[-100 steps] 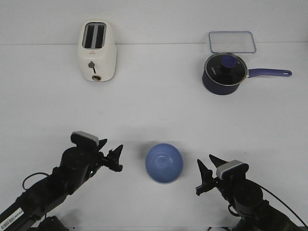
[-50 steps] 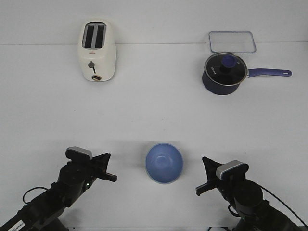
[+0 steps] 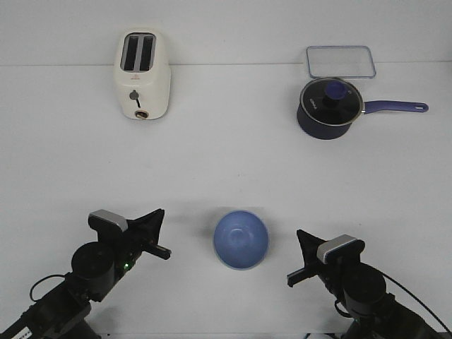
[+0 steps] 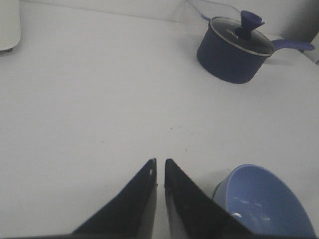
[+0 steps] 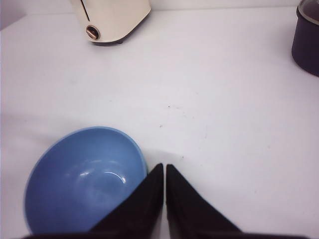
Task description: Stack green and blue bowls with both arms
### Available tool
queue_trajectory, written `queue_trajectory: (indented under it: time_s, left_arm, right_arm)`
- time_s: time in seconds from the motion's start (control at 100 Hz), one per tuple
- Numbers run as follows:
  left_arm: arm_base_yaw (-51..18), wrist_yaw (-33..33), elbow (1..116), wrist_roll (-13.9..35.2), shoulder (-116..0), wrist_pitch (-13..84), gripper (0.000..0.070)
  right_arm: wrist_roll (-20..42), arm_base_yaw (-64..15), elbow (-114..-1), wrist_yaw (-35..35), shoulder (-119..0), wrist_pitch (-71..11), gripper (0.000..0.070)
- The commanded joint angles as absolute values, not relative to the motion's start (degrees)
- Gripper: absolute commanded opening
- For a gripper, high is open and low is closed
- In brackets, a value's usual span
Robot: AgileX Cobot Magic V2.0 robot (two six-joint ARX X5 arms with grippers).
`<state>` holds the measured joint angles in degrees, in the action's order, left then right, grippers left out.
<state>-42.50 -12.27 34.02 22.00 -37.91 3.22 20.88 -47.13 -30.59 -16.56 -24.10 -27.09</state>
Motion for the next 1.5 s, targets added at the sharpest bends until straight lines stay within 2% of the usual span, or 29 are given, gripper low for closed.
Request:
queue_trajectory:
  time_s: [0.0,0.09,0.21,0.39,0.55,0.71,1.49]
  left_arm:
    - [-42.72,-12.62,34.87,20.6,-36.51,2.74,0.0014]
    - [-39.83,-11.2,33.82,11.49,-33.15,2.52,0.0015]
    - [-30.55,-7.81,26.74,5.23,-25.82,-1.96,0.0015]
    - [-12.12,-7.44,13.15,4.8,-13.34,-5.91,0.0015]
    - [-3.84,-7.44,5.67,4.49,-5.89,-5.85,0.0015]
    - [-1.85,-7.4,0.8,4.47,0.08,-4.4,0.0015]
    - [-1.83,-7.44,0.8,4.12,-0.16,-3.03,0.0014]
  right_arm:
    - [20.97,-47.62,-30.74,-16.56,-24.32,-26.2,0.0009]
    - [20.97,-47.62,-30.74,-16.56,-24.32,-26.2,0.0009]
    - [20.97,-47.62,-30.74,-16.58,-24.32,-26.2,0.0009]
    - [20.97,-47.62,-30.74,-16.56,-24.32,-26.2,0.0009]
    - [20.97,-47.62,-30.74,-16.56,-24.32,-26.2,0.0009]
    - [20.97,-47.62,-30.74,-16.58,-24.32,-26.22,0.0009]
    - [20.97,-47.62,-30.76,-16.58,-24.32,-26.17,0.0009]
